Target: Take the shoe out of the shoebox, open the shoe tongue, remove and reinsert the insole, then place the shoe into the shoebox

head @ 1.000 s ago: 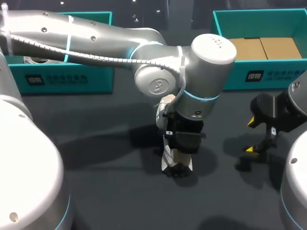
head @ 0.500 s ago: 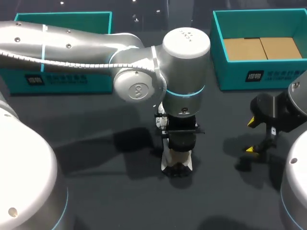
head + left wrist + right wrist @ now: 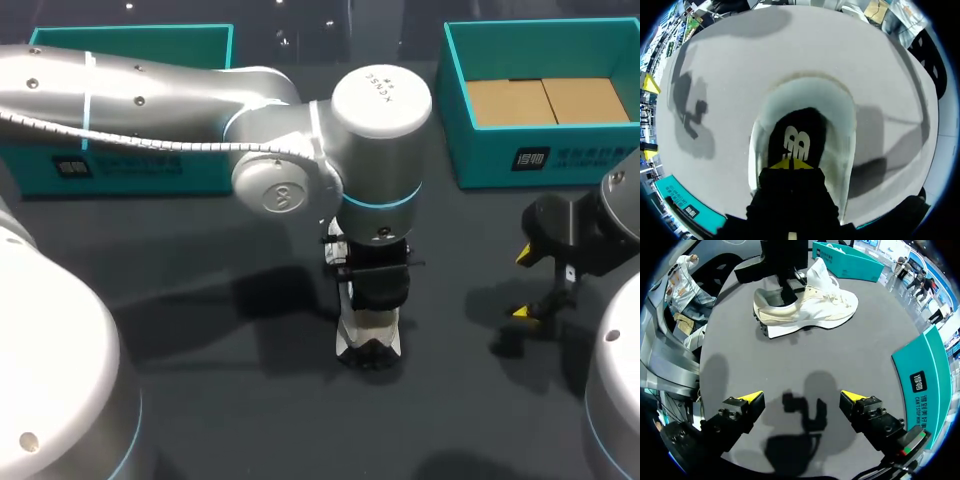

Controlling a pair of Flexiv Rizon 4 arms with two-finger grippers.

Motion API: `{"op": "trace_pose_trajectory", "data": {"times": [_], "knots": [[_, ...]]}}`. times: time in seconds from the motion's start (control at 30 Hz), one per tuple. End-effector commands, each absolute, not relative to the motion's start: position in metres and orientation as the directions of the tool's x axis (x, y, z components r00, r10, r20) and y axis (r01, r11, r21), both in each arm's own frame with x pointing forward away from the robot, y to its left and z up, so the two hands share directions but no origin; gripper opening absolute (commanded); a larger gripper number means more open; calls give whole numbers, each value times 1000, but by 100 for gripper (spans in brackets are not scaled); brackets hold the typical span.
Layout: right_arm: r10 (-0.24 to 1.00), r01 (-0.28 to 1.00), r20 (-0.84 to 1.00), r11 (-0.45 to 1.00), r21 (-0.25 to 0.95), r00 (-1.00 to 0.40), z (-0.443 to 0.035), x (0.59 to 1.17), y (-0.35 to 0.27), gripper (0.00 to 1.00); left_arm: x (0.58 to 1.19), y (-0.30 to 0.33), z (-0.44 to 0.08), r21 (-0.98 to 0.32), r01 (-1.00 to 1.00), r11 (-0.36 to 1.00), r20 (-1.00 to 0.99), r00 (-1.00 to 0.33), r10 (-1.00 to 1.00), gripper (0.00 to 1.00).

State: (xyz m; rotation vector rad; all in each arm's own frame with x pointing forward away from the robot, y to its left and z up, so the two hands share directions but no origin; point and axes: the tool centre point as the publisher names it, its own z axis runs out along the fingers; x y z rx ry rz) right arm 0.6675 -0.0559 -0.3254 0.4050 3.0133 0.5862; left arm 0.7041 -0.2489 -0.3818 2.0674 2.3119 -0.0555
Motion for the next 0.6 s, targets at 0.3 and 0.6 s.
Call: {"op": "trace_pose_trajectory", "data": {"times": [0.3,0.6], "knots": [[264,246,3,894,374,-964,-325,665,-56,100,710,-241,-335,132,986,98,-80,-88,993,0],[264,246,3,894,374,-964,-325,665,-56,100,722,-244,-340,149,983,106,-72,-96,993,17]]}}
